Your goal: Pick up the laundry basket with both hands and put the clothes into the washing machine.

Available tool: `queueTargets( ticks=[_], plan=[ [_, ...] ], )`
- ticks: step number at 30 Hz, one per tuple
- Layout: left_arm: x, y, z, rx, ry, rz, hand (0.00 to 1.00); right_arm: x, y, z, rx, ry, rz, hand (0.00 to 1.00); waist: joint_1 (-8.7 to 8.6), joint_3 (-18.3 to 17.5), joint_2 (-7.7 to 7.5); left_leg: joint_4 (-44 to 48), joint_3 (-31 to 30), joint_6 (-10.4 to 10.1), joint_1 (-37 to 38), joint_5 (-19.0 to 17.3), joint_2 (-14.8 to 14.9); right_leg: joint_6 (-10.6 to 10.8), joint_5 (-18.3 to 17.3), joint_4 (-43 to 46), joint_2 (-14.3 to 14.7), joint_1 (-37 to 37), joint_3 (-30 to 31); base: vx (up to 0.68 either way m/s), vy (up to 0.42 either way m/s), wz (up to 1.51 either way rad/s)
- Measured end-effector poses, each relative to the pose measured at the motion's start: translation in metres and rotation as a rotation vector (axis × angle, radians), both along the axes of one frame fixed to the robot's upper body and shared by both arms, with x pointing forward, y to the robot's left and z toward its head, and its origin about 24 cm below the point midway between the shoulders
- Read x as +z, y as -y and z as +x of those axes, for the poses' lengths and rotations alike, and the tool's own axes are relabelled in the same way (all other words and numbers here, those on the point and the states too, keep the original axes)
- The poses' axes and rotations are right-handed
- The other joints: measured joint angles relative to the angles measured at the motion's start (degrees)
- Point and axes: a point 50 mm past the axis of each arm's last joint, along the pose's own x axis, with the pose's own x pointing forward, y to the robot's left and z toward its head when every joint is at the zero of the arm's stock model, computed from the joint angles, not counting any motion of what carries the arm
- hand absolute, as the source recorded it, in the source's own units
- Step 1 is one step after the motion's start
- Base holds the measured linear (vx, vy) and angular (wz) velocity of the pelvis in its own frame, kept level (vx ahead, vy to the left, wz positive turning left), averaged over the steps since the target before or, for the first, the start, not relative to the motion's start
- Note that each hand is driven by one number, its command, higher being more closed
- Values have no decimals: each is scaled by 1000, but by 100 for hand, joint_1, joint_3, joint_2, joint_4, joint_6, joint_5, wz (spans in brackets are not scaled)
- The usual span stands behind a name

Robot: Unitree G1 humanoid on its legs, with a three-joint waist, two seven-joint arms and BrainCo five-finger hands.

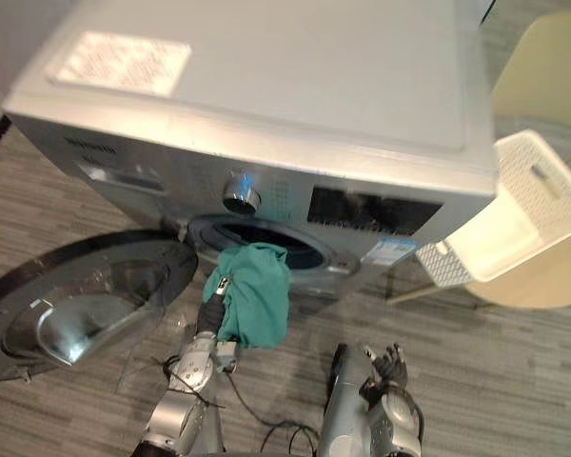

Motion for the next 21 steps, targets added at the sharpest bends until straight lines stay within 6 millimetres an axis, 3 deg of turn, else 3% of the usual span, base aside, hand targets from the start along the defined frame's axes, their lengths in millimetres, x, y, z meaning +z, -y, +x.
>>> queueTargets(
  ticks=[4,6,9,11,16,18,21],
  plan=[
    [31,13,27,-22,118,0,100,28,7,25,-33,135,-28,0,-19,169,-1,760,-177,3,-1015,-137,-10,47,-151,808,14,-1068,297,-155,-13,-7],
    [48,15,51,-3,162,21,100,44,13,37,-51,199,-52,0,-40,296,-13,1081,-255,5,-1527,-160,-16,97,-194,1145,42,-1596,427,-121,-12,-7],
    [63,3,79,88,165,5,100,58,18,46,-74,262,-71,0,-75,323,-45,1303,-290,6,-2014,-159,15,98,-192,1362,177,-2150,594,-69,-18,-14],
    [80,-15,96,155,177,-74,100,63,22,49,-100,292,-58,0,-140,333,-54,1393,-276,20,-2267,-130,65,78,-159,1431,281,-2453,688,-13,-23,-20],
    [177,-104,136,354,389,-229,100,66,16,49,-120,328,-7,0,-378,469,-194,1471,-273,28,-2784,-130,202,15,14,1439,509,-3073,809,33,-25,-21],
    [194,-97,144,304,413,-281,100,65,20,47,-167,339,18,0,-384,476,-208,1460,-283,30,-2976,-127,247,21,54,1391,564,-3251,792,28,-14,-14],
    [248,-95,154,276,496,-374,100,56,20,42,-184,321,40,0,-433,492,-238,1472,-377,31,-3289,-121,275,-13,118,1329,610,-3472,701,21,-5,-8]
  ],
)
